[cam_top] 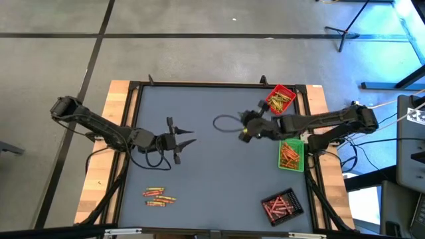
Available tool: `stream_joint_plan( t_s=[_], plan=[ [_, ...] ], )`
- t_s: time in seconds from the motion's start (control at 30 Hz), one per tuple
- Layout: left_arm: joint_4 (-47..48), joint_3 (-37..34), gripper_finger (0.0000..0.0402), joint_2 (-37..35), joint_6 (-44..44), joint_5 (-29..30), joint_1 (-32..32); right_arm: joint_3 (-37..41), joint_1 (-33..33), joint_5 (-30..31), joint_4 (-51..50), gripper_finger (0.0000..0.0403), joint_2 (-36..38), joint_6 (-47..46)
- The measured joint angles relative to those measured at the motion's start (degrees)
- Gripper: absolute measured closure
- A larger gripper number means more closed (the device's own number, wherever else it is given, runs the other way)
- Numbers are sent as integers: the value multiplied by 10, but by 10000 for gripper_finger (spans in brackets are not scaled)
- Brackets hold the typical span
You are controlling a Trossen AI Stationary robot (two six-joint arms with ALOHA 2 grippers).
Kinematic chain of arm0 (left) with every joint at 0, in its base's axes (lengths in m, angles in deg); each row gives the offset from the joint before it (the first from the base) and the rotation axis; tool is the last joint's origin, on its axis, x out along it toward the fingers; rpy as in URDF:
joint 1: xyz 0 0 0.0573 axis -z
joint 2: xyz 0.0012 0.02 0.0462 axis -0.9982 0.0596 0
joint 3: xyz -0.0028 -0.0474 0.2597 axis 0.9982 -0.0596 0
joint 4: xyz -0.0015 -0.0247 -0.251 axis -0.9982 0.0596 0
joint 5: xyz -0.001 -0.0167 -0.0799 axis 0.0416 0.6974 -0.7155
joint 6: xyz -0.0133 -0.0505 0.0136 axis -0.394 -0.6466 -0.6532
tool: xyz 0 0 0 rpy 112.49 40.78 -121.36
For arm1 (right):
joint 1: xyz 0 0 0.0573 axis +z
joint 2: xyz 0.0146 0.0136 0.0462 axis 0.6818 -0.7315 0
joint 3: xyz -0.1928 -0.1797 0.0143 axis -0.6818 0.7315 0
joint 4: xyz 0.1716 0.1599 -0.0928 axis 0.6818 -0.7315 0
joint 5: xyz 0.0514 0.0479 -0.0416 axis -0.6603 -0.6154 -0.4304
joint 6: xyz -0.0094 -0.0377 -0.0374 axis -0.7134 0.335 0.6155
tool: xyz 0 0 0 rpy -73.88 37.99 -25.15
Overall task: Sort crayons
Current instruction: Put the green crayon into the red bin
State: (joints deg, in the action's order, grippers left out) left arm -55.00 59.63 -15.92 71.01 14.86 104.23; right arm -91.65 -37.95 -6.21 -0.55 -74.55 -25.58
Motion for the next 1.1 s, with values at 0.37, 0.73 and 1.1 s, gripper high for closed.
stream_joint_plan(
  t_s=[0.37,0.73,1.1],
  plan=[
    [1,0,270,0,0,-2,0,18,-187,-17,-189,389,2,-81],
    [1,0,270,0,0,-3,0,106,-379,-91,-129,366,-1,-74],
    [1,0,270,0,0,-4,0,172,-441,-139,-44,359,-1,-31]
  ],
)
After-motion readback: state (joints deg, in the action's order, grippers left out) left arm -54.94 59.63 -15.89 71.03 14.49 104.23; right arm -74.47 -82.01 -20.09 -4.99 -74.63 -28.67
